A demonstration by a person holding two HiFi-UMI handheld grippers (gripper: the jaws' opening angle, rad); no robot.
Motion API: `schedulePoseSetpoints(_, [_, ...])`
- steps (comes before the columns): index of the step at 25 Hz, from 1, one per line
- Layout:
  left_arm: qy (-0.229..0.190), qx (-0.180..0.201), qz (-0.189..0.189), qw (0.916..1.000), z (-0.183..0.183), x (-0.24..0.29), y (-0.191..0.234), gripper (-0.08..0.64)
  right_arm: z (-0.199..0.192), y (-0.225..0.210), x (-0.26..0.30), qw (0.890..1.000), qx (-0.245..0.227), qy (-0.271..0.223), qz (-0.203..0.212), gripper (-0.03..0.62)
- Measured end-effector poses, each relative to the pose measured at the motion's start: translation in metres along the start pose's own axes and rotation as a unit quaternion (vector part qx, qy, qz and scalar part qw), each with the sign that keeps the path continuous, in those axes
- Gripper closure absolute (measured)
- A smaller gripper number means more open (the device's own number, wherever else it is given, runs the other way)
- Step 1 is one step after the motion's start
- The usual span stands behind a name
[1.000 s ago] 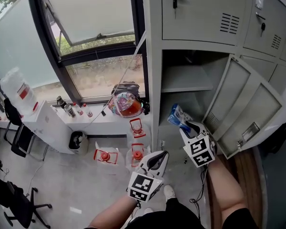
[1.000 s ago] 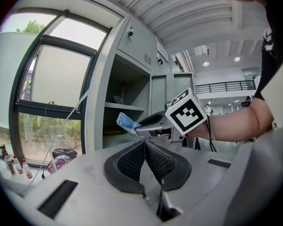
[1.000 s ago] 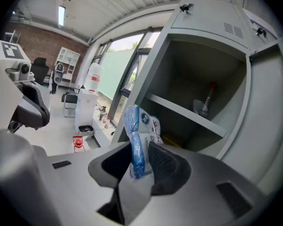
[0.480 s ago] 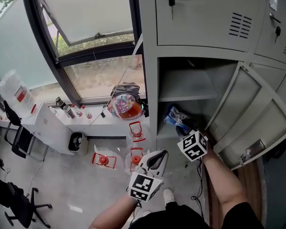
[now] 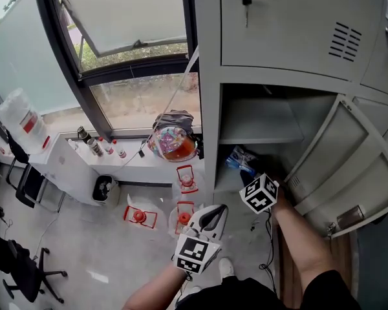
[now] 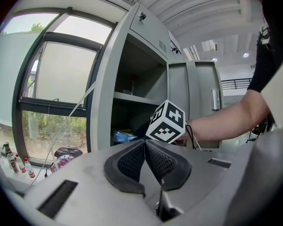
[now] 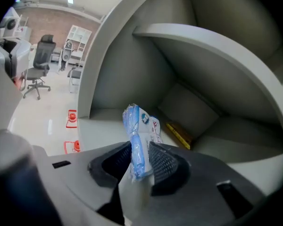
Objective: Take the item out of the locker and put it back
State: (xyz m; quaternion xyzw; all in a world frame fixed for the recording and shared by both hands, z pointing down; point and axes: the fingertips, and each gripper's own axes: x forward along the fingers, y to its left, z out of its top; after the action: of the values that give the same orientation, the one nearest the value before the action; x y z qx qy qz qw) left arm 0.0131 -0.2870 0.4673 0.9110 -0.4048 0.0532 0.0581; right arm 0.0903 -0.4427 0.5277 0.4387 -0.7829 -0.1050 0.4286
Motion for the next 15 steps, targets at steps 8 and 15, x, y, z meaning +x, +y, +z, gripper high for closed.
schedulePoseSetpoints(8, [0.003,0.0,0.005,1.0,-0.001,0.002,0.003,0.543,-0.009,-0.005,0.012,0.999,-0.026,0.021,-0.006,0.42])
schedulePoseSetpoints(15, [0.005,0.003,0.004,1.0,-0.002,0.002,0.001,0.543,-0.015,-0.003,0.017,0.998,-0.056,0.038,-0.007,0.414])
